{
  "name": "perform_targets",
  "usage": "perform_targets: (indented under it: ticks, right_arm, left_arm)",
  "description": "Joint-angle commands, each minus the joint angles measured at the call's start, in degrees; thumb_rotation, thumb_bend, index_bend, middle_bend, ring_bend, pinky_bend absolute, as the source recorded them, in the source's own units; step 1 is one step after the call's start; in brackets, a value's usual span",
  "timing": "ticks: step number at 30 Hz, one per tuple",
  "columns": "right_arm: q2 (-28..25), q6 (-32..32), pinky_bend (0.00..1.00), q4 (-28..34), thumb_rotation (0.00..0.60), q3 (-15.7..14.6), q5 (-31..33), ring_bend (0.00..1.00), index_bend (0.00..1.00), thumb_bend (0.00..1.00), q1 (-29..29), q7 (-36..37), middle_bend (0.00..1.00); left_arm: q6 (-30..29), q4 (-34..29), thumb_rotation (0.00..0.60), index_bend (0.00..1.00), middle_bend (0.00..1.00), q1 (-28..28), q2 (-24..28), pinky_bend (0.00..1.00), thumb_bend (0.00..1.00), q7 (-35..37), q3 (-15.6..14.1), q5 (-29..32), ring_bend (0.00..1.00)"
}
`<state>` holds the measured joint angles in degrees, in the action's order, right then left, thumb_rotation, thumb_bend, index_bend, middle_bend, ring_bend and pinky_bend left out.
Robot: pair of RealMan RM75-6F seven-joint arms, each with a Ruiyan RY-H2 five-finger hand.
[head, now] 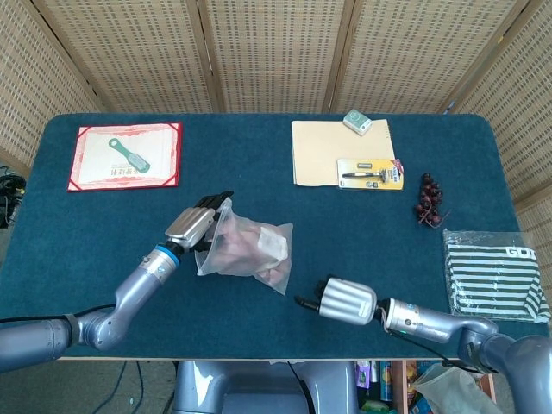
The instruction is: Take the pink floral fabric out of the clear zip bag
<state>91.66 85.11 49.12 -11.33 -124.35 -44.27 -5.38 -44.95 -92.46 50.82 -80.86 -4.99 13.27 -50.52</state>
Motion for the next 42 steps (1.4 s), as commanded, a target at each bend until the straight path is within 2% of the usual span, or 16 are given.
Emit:
perform_targets:
  ticks: [1, 6, 9, 18, 28, 42]
  right_arm:
    - [2.3, -0.1, 0.98, -1.5, 0.6, -0.9, -2.1, 0.74, 0.22, 0.47, -1.9, -1.8, 0.76]
    - [3.7, -3.6, 1.0, 0.4, 0.6, 0.6, -2.0, 0.77, 0.23, 0.48, -4.7, -5.1, 0.79]
    - [5.1, -8.4, 1.0, 0.9, 0.6, 2.2, -0.6, 0.77, 0.24, 0.48, -6.8, -7.5, 0.79]
    - [6.9, -14.3, 1.0, 0.3, 0.6, 3.0, 3.3, 0.77, 0.24, 0.47, -7.4, -9.1, 0.79]
    - [11.0, -15.0, 1.0, -3.3, 0.6, 3.2, 6.0, 0.77, 0.24, 0.43, -7.3, -7.5, 0.79]
    - [17.5, -13.3, 1.0, -15.0, 0.6, 1.3, 6.2, 0.77, 0.24, 0.37, -8.0, -5.6, 0.79]
  left_arm:
    - [-0.2, -0.5, 0.6, 0.69, 0.0, 0.2, 0.1, 0.0, 0.77, -0.4, 0.0, 0.5, 0.0]
    - [-0.7, -1.4, 0.6, 0.69, 0.0, 0.6, 0.9, 0.0, 0.77, -1.4, 0.1, 1.7, 0.0]
    - [-1.0, -2.2, 0.6, 0.69, 0.0, 0.7, 1.2, 0.0, 0.77, -1.9, 0.0, 2.1, 0.0]
    - [-1.2, -2.7, 0.6, 0.69, 0.0, 1.0, 1.5, 0.0, 0.77, -2.1, -0.1, 2.6, 0.0]
    - [-0.9, -2.0, 0.6, 0.69, 0.0, 1.0, 1.1, 0.0, 0.77, -1.2, -0.3, 2.4, 0.0]
    - [0.6, -2.0, 0.6, 0.69, 0.0, 0.5, 2.0, 0.0, 0.77, 1.5, -0.4, 0.4, 0.0]
